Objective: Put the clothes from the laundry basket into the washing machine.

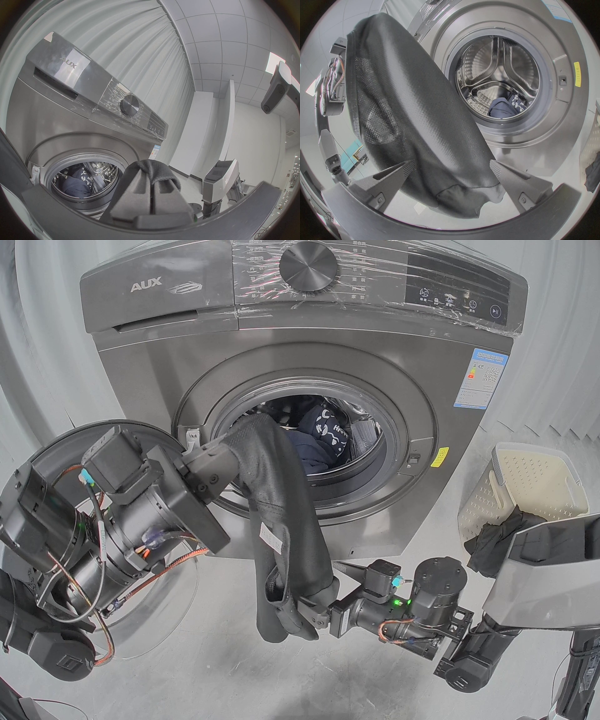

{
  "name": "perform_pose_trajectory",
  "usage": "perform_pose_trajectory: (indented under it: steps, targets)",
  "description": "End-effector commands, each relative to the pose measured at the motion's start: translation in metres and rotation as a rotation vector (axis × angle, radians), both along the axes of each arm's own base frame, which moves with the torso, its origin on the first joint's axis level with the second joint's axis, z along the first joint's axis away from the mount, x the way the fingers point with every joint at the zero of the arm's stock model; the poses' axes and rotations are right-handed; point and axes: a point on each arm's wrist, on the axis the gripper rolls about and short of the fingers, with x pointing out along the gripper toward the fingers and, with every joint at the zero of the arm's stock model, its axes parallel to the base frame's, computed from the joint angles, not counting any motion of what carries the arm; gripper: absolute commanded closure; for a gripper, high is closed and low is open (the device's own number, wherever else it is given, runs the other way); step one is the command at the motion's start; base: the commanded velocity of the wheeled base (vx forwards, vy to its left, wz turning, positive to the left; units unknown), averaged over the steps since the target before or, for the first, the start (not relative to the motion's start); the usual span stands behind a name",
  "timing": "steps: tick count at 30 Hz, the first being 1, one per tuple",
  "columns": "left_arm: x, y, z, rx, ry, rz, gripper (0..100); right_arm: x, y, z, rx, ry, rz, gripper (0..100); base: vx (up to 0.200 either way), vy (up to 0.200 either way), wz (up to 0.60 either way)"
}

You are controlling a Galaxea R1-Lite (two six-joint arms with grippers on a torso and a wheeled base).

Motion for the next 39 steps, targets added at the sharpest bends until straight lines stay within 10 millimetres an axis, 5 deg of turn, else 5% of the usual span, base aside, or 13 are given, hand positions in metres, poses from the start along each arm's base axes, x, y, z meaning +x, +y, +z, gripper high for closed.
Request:
perform_pose_trajectory:
  steps: [1, 19, 20, 24, 30, 39]
  targets:
    - [-0.001, 0.0, 0.001, -0.001, -0.007, 0.002, 100, 0.016, 0.017, -0.015, 0.004, -0.011, 0.004, 0, 0.0, 0.0, 0.0]
    - [-0.016, -0.008, 0.004, -0.007, -0.014, -0.069, 100, 0.054, 0.044, -0.028, 0.07, -0.075, -0.016, 0, 0.0, 0.0, 0.0]
    - [-0.016, -0.008, 0.004, -0.007, -0.014, -0.071, 100, 0.055, 0.043, -0.028, 0.071, -0.074, -0.021, 100, 0.0, 0.0, 0.0]
    - [-0.015, -0.008, 0.004, -0.008, -0.014, -0.065, 100, 0.057, 0.04, -0.023, 0.078, -0.082, -0.041, 100, 0.0, 0.0, 0.0]
    - [-0.01, -0.007, 0.001, -0.001, -0.001, -0.044, 100, 0.051, 0.017, 0.012, 0.122, -0.103, -0.098, 100, 0.0, 0.0, 0.0]
    - [0.017, 0.006, -0.019, 0.046, 0.058, 0.058, 100, 0.02, -0.05, 0.067, 0.152, -0.138, -0.216, 100, 0.0, 0.0, 0.0]
